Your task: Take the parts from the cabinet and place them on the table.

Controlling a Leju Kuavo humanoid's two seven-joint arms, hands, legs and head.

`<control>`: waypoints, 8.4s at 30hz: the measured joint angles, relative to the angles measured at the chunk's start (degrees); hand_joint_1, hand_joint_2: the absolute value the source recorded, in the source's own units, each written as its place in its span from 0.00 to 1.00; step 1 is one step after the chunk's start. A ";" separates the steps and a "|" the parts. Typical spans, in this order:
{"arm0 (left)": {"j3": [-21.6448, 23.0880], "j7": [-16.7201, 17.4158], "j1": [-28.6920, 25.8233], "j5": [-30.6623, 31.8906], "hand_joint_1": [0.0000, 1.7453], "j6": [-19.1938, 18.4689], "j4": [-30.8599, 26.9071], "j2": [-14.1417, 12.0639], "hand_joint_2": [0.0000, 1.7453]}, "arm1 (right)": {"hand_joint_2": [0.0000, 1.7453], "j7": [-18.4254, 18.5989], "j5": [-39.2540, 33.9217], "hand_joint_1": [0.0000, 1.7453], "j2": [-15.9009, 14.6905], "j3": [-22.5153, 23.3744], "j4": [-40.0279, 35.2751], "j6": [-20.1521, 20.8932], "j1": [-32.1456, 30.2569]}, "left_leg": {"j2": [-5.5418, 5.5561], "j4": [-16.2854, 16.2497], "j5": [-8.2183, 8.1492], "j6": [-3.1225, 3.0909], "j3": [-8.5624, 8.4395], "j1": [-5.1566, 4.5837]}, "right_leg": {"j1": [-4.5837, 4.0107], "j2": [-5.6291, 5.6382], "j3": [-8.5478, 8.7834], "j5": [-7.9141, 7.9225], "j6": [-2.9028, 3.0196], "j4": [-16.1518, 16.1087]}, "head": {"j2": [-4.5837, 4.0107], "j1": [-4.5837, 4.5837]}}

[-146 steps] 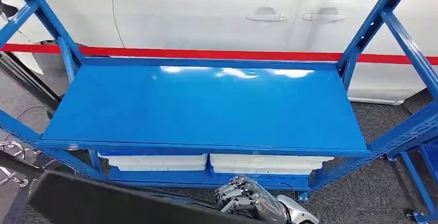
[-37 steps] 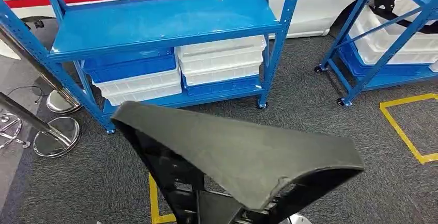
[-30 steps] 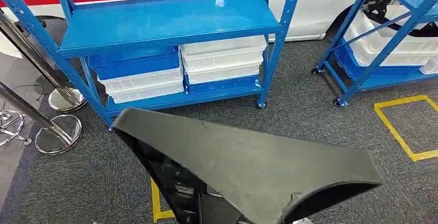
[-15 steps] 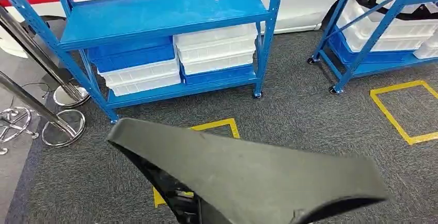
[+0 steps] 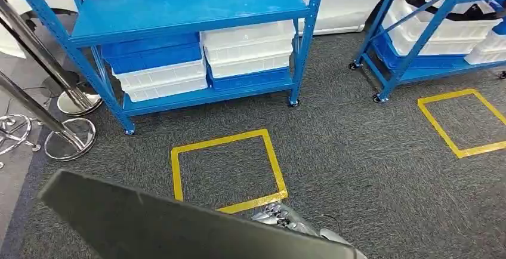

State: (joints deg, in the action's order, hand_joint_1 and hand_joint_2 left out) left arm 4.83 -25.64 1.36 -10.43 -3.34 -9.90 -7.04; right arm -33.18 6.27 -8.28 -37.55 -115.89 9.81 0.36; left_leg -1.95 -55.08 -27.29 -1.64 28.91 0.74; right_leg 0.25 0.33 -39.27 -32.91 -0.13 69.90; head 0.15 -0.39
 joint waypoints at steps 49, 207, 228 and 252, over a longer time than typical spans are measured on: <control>-3.06 0.13 0.25 -1.40 0.00 2.89 -0.02 1.97 1.00 | 1.00 -0.35 0.33 1.00 -4.44 -2.47 -2.08 -3.69 5.40 | 1.47 -18.39 -10.26 3.33 8.15 0.44 | 0.29 0.72 4.40 5.79 2.56 -9.72 | 0.00 0.00; -2.69 4.88 0.22 4.52 0.00 9.38 -0.17 6.71 1.00 | 1.00 -0.02 -4.13 1.00 -0.46 -1.20 -2.45 -3.58 4.53 | 2.83 -7.84 -1.52 2.11 4.81 0.29 | -0.18 3.93 5.88 5.56 1.48 -10.67 | 0.00 0.00; -2.80 2.40 0.21 4.96 0.00 10.51 -0.17 6.82 1.00 | 1.00 -0.39 -4.11 1.00 0.35 -2.29 -4.70 -7.78 2.40 | -4.83 -3.10 -2.79 1.73 1.11 -0.15 | -1.01 -2.40 5.25 5.72 0.70 -11.06 | 0.00 0.02; -2.89 4.37 0.01 3.96 0.00 7.85 -0.15 6.69 1.00 | 1.00 -2.34 -6.01 1.00 0.44 0.29 -4.94 -5.57 0.56 | -1.42 -3.55 -2.15 -0.18 2.12 0.49 | 0.65 -0.71 0.59 4.26 -2.23 -2.06 | 0.00 0.02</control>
State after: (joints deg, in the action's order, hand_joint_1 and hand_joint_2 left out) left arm 1.95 -21.27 1.37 -6.47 4.50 -10.05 -0.35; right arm -35.52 0.26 -7.85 -37.27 -120.83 4.24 0.91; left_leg -3.37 -58.63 -29.44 -1.82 31.03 1.23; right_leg 0.90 -0.38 -38.68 -28.65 -2.36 67.84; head 0.15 -0.37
